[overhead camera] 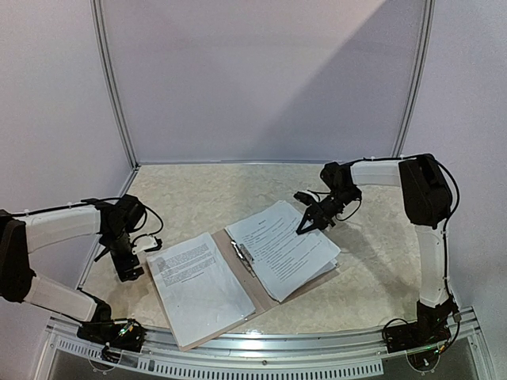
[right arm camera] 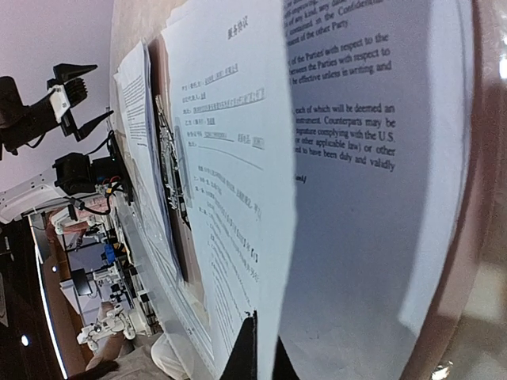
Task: Put the files into the folder
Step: Place the file in the spring clip on the folder.
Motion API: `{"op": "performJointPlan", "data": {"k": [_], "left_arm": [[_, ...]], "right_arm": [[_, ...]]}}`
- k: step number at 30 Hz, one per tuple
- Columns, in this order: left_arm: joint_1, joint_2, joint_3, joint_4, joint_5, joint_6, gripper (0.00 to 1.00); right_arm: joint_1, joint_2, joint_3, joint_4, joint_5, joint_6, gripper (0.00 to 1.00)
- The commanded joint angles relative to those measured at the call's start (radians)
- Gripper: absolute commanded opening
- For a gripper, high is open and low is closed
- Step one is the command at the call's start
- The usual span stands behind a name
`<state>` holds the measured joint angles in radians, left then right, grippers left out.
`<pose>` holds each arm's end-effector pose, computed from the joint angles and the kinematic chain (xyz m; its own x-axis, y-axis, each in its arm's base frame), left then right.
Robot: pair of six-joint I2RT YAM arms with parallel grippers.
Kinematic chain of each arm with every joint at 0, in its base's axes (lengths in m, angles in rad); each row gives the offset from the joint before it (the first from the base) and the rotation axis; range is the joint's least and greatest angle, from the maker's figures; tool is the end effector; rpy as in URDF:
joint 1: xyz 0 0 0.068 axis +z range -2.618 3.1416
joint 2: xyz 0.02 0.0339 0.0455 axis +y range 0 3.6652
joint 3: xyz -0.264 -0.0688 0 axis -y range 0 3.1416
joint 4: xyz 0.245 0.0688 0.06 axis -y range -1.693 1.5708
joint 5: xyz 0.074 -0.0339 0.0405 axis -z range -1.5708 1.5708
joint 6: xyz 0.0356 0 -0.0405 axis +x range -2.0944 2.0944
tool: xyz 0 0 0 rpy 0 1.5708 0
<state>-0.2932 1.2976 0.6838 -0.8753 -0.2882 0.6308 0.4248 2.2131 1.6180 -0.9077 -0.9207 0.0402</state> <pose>0.1871 -0.0459 0.1679 -0.6202 0.7779 0.1012 0.7686 0.5767 0.2769 0.3720 0.1994 0.1419 -0.9203 -0.3896 -0.0360 -0.2620 0.5453 0.7963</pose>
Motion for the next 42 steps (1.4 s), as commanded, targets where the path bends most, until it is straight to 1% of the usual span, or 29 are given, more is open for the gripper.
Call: {"op": "performJointPlan", "data": {"k": [1,11,15,22,24,26,29,30,33,35,38,40,42], "left_arm": [[0.01,0.008,0.032,0.017,0.013,-0.005,0.99],[0.009,0.013,0.036,0.014,0.029,-0.01,1.0],[0.011,0.007,0.037,0.013,0.03,-0.008,0.99],[0.01,0.006,0.037,0.013,0.03,-0.007,0.99],[0.009,0.005,0.037,0.012,0.031,-0.006,1.0],[0.011,0.005,0.039,0.013,0.031,-0.005,1.0],[0.01,0.006,0.041,0.01,0.032,-0.004,0.99],[0.009,0.007,0.043,0.008,0.033,-0.002,0.99],[0.01,0.007,0.053,0.005,0.03,0.002,1.0],[0.01,0.008,0.064,-0.001,0.028,0.003,0.99],[0.01,0.008,0.082,-0.009,0.026,0.007,0.99],[0.009,0.01,0.095,-0.015,0.028,0.01,0.99],[0.009,0.013,0.115,-0.018,0.029,0.012,1.0]], "right_arm": [[0.014,0.018,0.003,0.021,-0.021,-0.009,0.0],[0.024,0.01,-0.013,0.057,-0.02,0.03,0.0],[0.026,-0.002,-0.036,0.108,-0.023,0.081,0.0],[0.026,-0.034,-0.066,0.145,-0.02,0.135,0.0],[0.026,-0.04,-0.066,0.145,-0.016,0.142,0.06],[0.025,-0.049,-0.064,0.143,-0.004,0.148,0.17],[0.026,-0.063,-0.043,0.124,0.038,0.149,0.3],[0.026,-0.07,-0.031,0.113,0.067,0.149,0.37],[0.026,-0.093,0.02,0.06,0.183,0.152,0.49],[0.026,-0.11,0.055,0.02,0.266,0.153,0.58],[0.026,-0.139,0.099,-0.042,0.434,0.161,0.63],[0.027,-0.161,0.127,-0.083,0.589,0.166,0.67],[0.042,-0.19,0.142,-0.097,0.75,0.179,0.68]]}}
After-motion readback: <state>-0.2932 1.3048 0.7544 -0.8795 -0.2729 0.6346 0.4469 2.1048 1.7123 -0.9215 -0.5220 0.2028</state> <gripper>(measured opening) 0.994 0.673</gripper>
